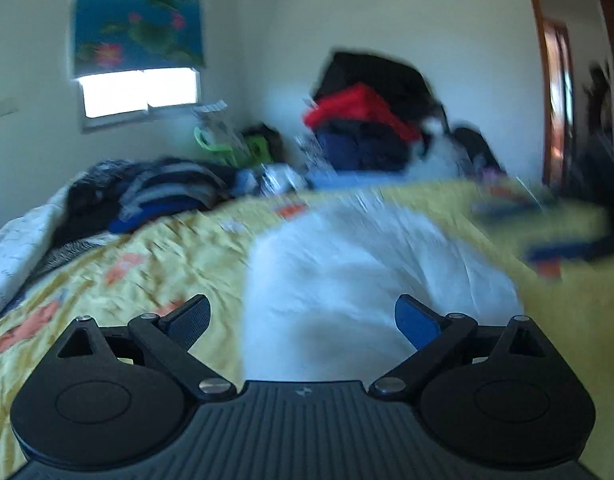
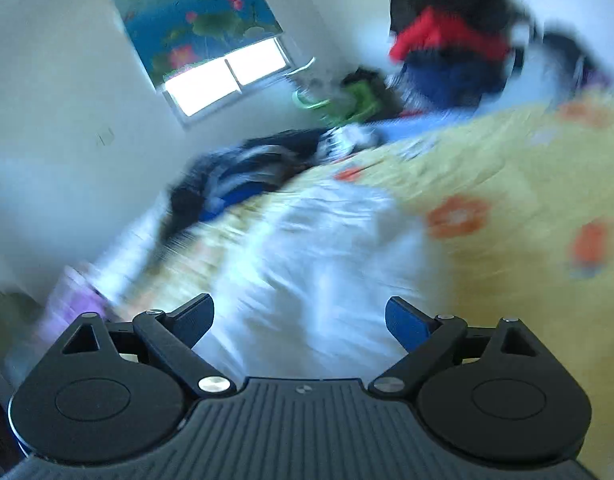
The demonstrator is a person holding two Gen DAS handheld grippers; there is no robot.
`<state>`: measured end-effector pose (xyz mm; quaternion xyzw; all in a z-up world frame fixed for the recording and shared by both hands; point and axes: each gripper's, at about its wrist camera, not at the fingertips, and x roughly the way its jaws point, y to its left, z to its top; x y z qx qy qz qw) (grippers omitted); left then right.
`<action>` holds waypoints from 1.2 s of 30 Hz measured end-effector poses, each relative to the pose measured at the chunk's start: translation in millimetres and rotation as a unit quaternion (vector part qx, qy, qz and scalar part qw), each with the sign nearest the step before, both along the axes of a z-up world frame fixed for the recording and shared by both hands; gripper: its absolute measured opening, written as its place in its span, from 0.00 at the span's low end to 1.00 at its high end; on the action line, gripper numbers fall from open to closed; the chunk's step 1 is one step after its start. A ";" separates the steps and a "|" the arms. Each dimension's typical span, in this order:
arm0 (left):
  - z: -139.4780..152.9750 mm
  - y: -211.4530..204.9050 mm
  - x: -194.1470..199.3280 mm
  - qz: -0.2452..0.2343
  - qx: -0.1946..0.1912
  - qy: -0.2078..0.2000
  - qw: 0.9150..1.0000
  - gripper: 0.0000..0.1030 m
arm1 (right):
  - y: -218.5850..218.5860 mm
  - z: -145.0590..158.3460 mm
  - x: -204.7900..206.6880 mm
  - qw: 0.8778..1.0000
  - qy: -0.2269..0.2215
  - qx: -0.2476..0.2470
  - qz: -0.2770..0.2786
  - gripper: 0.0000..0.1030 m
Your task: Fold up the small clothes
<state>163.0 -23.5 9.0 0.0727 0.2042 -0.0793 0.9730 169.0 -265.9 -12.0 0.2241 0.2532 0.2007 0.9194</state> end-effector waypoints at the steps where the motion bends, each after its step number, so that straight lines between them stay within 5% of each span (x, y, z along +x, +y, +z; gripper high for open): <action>1: -9.3 -6.6 4.2 -0.006 0.010 0.019 1.000 0.97 | 4.2 0.2 19.9 1.000 0.016 0.023 0.003 0.92; 4: -31.9 -12.8 19.4 -0.008 0.002 0.087 0.996 0.97 | 18.4 -4.0 68.4 0.999 0.032 0.005 0.017 0.92; 8: -49.6 -21.2 19.5 0.003 0.011 0.107 0.994 0.98 | 44.6 -36.8 118.1 0.992 0.086 -0.076 0.049 0.93; 13: -54.3 -25.2 26.7 0.000 0.009 0.117 0.993 0.98 | 38.9 -67.9 136.4 0.992 0.103 -0.040 0.054 0.97; 21: -51.2 -21.1 25.4 0.004 0.012 0.117 0.993 0.99 | 33.4 -58.5 114.3 0.996 0.075 -0.046 0.035 0.91; 24: -33.1 -3.6 7.3 0.011 -0.026 0.106 0.994 0.99 | 24.9 -39.6 72.0 0.999 0.027 -0.028 0.022 0.93; 29: -0.9 12.2 -23.2 -0.020 -0.071 0.028 0.997 1.00 | 14.1 -27.1 11.1 0.999 -0.027 0.017 0.039 0.97; 32: 7.7 7.8 -11.1 -0.040 -0.085 0.023 0.995 1.00 | -3.1 -28.2 16.5 0.997 -0.003 0.070 0.022 0.96; 36: -4.3 -15.0 22.4 -0.077 -0.056 0.045 0.994 1.00 | -3.3 -11.8 67.4 0.996 0.022 0.077 0.034 0.98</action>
